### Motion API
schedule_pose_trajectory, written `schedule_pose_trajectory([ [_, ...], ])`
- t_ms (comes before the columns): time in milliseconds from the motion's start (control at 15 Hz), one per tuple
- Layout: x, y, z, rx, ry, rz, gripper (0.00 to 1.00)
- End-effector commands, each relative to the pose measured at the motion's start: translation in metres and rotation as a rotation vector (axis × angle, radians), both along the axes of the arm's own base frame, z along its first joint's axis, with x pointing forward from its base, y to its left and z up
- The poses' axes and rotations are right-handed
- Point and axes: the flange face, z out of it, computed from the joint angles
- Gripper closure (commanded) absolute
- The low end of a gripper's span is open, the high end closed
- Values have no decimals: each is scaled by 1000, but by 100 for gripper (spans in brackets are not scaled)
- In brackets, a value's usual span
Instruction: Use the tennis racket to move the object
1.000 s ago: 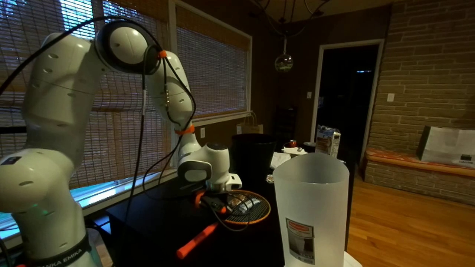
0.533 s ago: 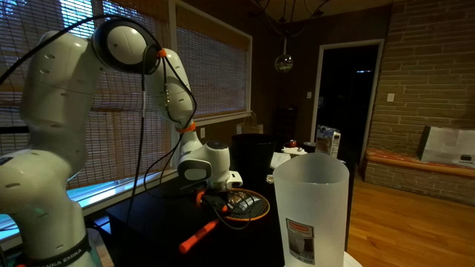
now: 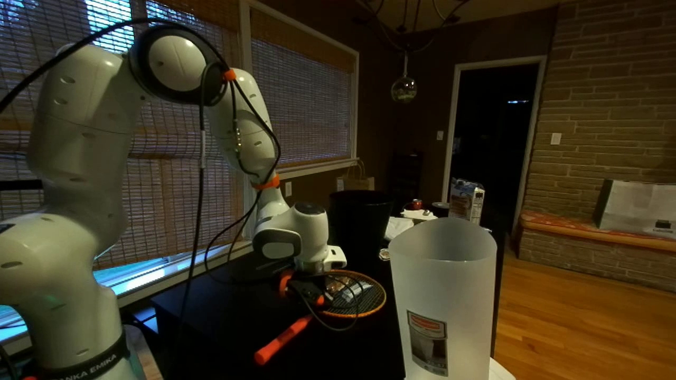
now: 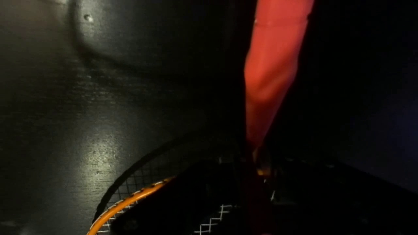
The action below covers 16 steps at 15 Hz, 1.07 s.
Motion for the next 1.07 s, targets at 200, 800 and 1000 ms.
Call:
schedule_pose_trajectory([
  [200,-12,-7,-6,-47,39,-24,97],
  [800,-5,1,-13,-64,54,-23,25],
  [1000,-4,1,-15,-70,58,-26,20],
])
